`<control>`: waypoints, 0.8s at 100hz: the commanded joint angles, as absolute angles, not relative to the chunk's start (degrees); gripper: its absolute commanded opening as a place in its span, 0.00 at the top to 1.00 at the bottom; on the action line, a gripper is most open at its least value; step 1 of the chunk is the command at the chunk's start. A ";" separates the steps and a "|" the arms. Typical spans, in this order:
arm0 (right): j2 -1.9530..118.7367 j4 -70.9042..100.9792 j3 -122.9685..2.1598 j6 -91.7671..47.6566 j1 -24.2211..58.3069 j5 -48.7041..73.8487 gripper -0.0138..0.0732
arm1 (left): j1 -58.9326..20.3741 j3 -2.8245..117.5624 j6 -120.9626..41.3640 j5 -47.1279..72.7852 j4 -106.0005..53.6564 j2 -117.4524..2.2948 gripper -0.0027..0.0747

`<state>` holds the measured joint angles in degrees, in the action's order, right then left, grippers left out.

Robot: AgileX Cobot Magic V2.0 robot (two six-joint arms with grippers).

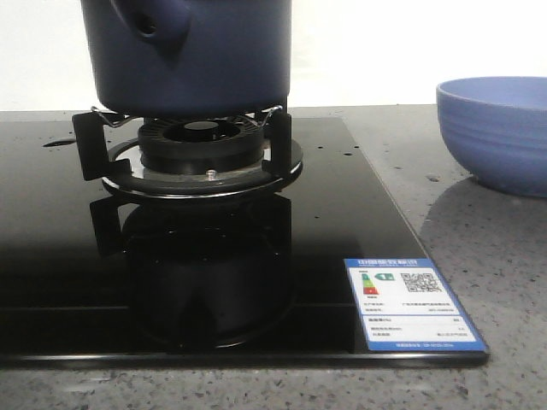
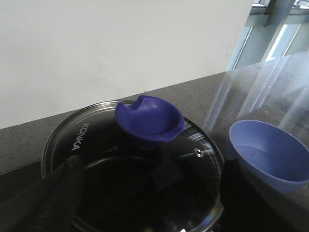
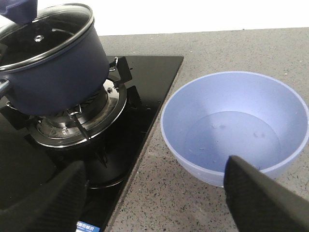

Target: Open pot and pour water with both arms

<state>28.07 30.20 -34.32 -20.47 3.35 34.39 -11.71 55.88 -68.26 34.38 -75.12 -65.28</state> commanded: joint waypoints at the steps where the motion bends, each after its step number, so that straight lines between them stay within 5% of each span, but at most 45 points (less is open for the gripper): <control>1: 28.76 31.51 -36.36 -21.00 3.44 30.47 0.23 | -12.27 59.76 -70.23 36.52 -79.34 -67.33 0.25; 80: 28.76 31.51 -36.36 -21.00 3.44 31.44 0.23 | -17.49 66.03 -82.68 31.00 -80.12 -78.24 0.25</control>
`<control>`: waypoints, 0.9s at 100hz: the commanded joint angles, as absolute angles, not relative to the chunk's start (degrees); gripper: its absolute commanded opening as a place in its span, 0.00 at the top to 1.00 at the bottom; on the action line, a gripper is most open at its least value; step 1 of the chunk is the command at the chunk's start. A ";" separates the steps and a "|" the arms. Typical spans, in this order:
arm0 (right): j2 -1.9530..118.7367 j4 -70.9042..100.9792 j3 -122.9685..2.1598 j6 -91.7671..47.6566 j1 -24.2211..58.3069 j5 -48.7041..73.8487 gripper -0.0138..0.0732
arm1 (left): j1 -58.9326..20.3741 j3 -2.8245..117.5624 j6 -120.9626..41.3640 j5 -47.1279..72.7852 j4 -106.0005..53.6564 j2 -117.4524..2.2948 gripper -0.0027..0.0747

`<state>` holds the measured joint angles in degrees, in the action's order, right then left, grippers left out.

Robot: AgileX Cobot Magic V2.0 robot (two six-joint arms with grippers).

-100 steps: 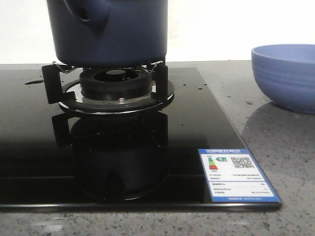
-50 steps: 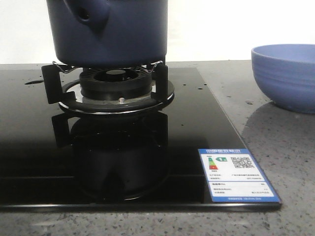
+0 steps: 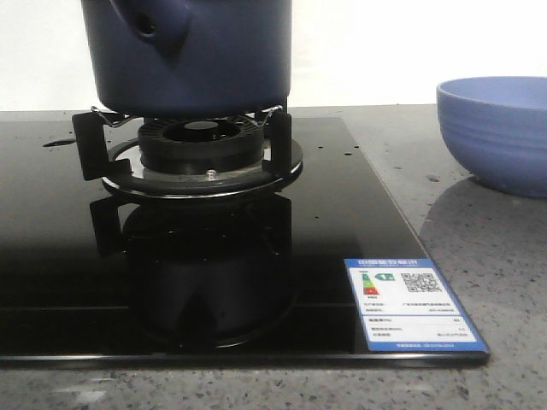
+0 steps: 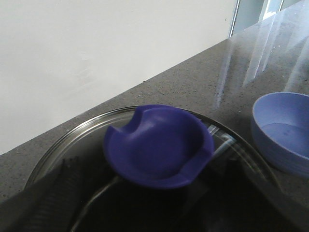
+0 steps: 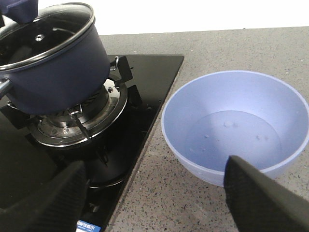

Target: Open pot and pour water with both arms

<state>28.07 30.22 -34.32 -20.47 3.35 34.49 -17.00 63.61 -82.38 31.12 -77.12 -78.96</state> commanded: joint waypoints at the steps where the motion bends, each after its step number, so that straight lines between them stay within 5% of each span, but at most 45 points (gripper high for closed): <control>1: 28.76 31.51 -36.36 -21.00 3.44 31.44 0.23 | -17.49 66.14 -82.68 31.15 -80.12 -78.40 0.25; 60: 28.76 31.51 -36.36 -21.00 3.44 31.61 0.23 | -17.49 69.55 -83.04 33.84 -82.02 -83.24 0.27; 90: 28.76 31.51 -36.36 -21.00 3.44 31.71 0.23 | -17.49 69.55 -83.04 33.84 -82.21 -83.24 0.63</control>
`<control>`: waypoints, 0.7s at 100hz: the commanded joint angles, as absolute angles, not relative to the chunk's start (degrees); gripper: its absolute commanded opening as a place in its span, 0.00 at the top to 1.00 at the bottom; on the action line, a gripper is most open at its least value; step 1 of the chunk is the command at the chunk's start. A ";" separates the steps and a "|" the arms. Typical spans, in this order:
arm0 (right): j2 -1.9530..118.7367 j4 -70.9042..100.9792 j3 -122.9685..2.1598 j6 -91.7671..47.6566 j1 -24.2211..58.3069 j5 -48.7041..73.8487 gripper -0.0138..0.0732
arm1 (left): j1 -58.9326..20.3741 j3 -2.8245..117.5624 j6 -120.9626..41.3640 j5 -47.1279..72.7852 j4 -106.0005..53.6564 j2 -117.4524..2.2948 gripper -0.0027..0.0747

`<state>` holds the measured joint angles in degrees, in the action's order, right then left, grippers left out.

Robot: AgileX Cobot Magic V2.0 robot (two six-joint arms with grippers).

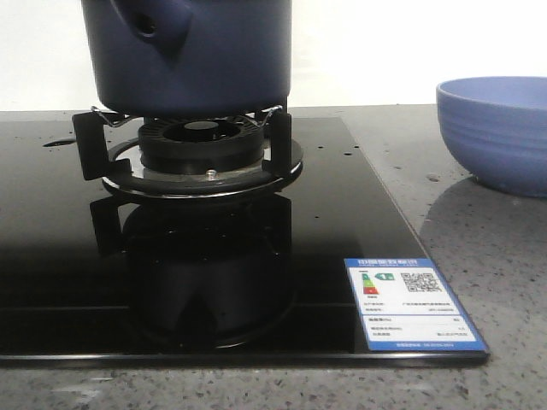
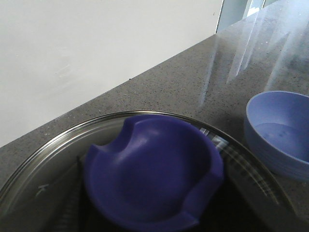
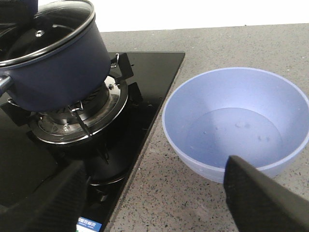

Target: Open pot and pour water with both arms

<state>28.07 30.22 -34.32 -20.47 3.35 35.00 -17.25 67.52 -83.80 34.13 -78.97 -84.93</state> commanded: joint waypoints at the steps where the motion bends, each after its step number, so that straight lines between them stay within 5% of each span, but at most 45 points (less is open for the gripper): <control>1: 28.76 31.51 -36.36 -21.00 3.44 31.71 0.23 | -17.49 69.55 -83.04 33.84 -82.19 -83.24 0.64; 70: 28.76 31.03 -36.49 -21.00 3.44 32.16 0.23 | -16.78 73.69 -83.04 36.67 -84.78 -81.31 0.54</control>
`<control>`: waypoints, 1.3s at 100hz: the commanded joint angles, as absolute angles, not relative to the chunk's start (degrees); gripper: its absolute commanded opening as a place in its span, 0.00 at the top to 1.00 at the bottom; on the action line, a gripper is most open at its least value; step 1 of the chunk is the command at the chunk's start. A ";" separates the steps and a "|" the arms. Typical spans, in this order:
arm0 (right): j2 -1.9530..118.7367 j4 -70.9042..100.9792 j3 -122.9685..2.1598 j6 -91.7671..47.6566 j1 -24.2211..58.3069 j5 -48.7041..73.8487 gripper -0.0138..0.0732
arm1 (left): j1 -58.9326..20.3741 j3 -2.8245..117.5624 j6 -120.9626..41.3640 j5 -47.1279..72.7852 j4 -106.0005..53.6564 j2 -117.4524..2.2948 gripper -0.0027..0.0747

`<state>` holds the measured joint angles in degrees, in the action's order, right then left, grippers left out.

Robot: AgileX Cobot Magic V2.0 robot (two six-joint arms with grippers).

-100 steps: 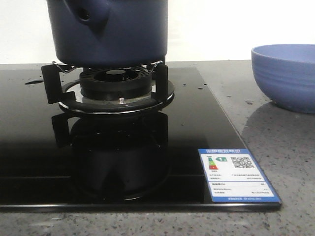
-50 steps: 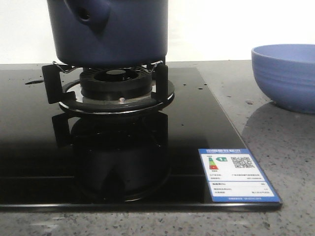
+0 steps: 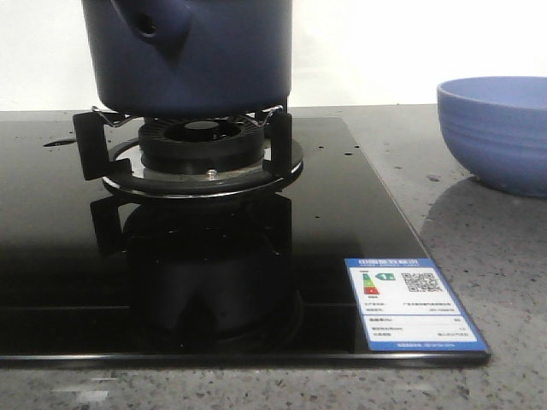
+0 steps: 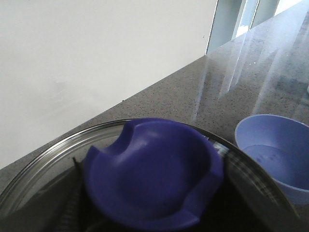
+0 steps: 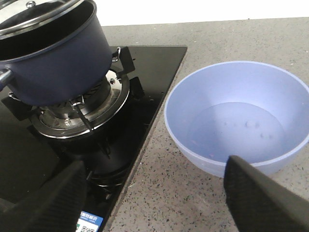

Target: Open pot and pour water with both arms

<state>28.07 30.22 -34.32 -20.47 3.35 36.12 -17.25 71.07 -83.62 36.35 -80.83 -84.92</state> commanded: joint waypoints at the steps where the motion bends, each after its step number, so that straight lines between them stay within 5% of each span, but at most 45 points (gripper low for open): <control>1: 28.76 30.88 -36.53 -21.00 3.44 32.19 0.23 | -16.68 73.69 -83.04 36.67 -84.78 -81.38 0.54; 29: 36.61 22.88 -43.89 -15.86 3.11 33.99 0.27 | -5.88 73.69 -83.04 38.18 -84.42 -75.78 0.54; 57: 57.21 8.83 -62.73 -4.71 -2.02 48.18 0.32 | 10.22 73.69 -79.94 43.71 -84.42 -69.74 0.54; 98: 85.45 7.11 -76.91 -4.70 -8.00 62.37 0.34 | 12.17 73.69 -79.48 44.22 -80.65 -69.27 0.54; 107: 87.48 7.11 -76.91 -4.70 -8.00 62.01 0.45 | 12.17 73.69 -79.48 44.11 -80.60 -69.27 0.54; 130: 88.37 7.25 -77.44 -4.70 -8.00 61.41 0.92 | 12.17 73.69 -79.48 43.71 -80.51 -69.27 0.54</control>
<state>90.32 7.12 -75.12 -4.79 -7.60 62.86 11.98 71.49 -80.10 44.91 -76.04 -71.06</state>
